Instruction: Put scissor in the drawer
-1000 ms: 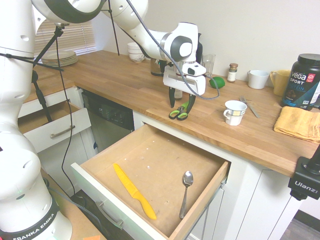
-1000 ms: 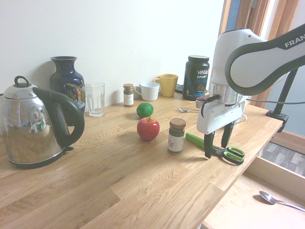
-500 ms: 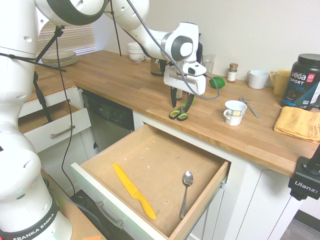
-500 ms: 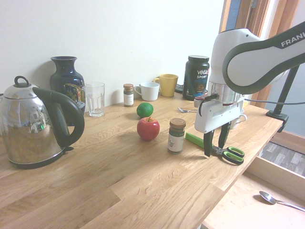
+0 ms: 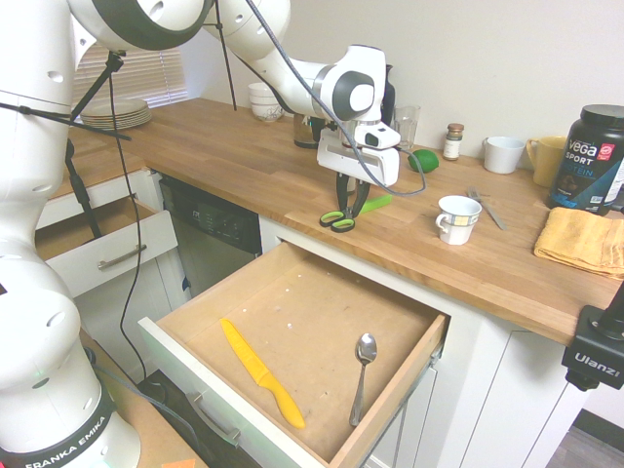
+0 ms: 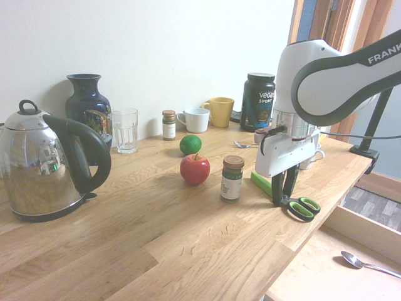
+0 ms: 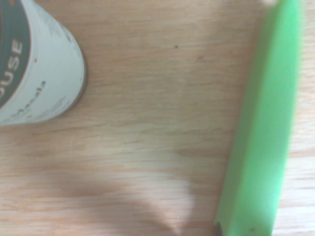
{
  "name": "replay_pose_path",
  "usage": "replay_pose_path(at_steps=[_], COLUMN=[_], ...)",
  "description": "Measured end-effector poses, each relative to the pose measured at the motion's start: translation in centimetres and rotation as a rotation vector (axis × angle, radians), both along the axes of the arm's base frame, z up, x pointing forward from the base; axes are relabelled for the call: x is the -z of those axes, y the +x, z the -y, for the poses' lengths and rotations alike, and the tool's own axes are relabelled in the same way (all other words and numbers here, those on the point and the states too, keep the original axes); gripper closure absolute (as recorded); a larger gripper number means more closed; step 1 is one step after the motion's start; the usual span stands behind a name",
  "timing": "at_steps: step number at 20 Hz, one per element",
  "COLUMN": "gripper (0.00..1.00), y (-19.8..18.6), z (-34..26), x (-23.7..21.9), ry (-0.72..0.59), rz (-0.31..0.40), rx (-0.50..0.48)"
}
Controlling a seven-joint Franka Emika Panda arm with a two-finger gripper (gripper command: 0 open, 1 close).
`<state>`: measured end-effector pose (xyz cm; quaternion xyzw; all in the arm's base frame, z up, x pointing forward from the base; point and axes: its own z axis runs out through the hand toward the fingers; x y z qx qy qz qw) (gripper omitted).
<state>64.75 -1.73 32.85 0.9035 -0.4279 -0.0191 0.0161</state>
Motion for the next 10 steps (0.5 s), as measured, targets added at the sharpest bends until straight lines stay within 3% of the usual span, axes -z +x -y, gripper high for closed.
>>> replay_pose_path(at_steps=[10], gripper=[1.00], y=[0.16], z=[-0.09], x=[-0.11], ry=[0.001], rz=[0.002], rx=[-0.001])
